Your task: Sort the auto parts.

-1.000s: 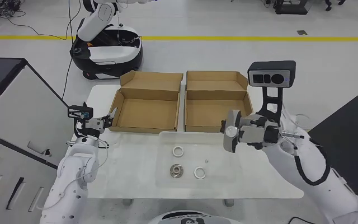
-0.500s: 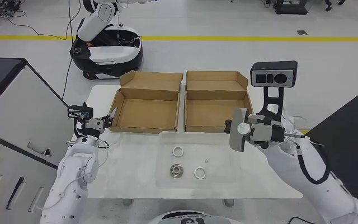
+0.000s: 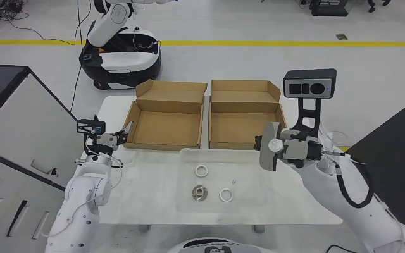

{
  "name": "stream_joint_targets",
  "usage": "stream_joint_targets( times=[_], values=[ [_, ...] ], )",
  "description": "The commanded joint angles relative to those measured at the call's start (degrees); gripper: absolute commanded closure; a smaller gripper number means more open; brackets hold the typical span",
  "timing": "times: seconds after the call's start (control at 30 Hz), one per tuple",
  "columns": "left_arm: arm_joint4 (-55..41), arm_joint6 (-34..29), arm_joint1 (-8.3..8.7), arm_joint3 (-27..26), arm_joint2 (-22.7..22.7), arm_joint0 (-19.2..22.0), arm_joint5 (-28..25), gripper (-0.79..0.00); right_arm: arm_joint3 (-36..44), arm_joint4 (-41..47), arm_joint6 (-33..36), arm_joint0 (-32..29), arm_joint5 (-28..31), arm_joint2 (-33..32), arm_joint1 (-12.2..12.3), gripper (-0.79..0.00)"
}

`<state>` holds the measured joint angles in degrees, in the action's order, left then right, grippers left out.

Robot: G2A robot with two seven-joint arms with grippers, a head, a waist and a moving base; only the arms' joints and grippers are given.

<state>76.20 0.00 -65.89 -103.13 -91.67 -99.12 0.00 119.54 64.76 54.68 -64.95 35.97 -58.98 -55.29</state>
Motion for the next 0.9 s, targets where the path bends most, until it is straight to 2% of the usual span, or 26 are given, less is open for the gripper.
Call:
stream_joint_targets(
  times=[0.0,0.4,0.63,0.87],
  values=[
    [0.00,0.00,0.00,0.00,0.00,0.00,0.00,-0.785,0.00,0.00,0.00,0.00,0.00,0.00,0.00,0.000],
    [0.00,0.00,0.00,0.00,0.00,0.00,0.00,-0.785,-0.05,-1.54,-1.54,-0.06,-1.07,-1.07,-0.02,0.000],
    [0.00,0.00,0.00,0.00,0.00,0.00,0.00,-0.785,-4.22,-15.47,-2.48,2.37,-14.87,-10.67,1.27,0.000],
    [0.00,0.00,0.00,0.00,0.00,0.00,0.00,-0.785,-6.99,-34.86,5.17,6.01,-25.27,-19.82,3.21,0.000]
  ],
)
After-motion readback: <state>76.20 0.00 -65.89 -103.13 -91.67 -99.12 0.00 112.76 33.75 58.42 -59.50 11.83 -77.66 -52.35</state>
